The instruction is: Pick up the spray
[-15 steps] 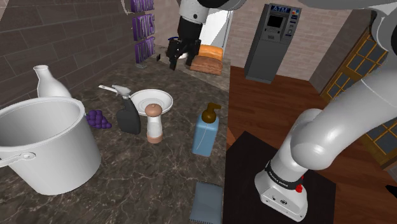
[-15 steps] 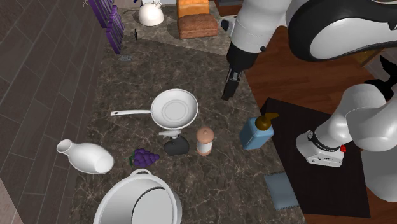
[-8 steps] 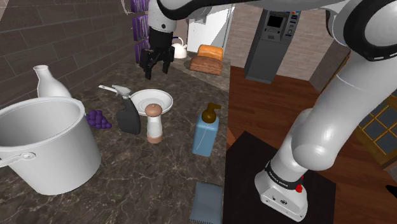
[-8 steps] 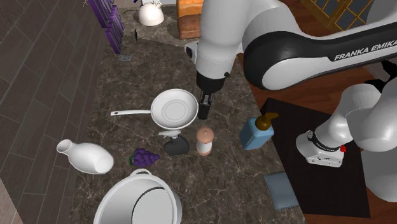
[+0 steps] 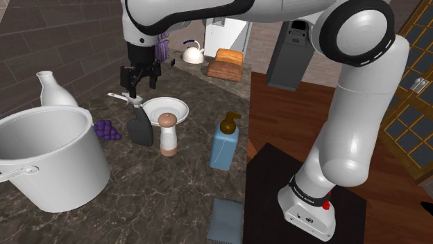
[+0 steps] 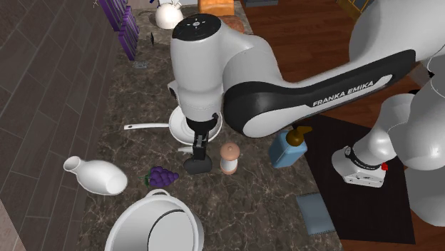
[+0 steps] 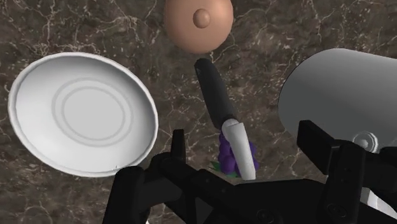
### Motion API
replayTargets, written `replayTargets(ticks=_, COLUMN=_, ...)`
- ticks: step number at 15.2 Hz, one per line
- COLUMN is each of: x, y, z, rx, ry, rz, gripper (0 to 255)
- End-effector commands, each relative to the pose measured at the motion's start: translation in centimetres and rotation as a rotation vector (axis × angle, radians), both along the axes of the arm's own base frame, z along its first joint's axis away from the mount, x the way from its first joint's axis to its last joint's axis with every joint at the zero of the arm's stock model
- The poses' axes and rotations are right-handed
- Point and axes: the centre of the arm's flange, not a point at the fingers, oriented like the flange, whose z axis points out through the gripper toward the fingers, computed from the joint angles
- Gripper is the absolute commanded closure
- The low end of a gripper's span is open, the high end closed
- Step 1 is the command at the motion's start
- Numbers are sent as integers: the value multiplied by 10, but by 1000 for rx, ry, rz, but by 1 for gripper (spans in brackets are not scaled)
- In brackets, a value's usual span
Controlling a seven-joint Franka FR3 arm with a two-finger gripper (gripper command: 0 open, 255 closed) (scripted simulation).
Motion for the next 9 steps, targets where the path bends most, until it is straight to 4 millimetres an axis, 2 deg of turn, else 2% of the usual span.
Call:
replayTargets(ticks=1, x=8, y=10, z=-13, rx=-2, ry=3, rz=12, gripper=0)
replayTargets(ticks=7, x=8, y=10, z=-45, rx=-2, ry=3, rz=12, gripper=0)
replayTargets(ticks=9, x=8, y=10, z=-48, rx=-2, ry=3, rz=12, gripper=0)
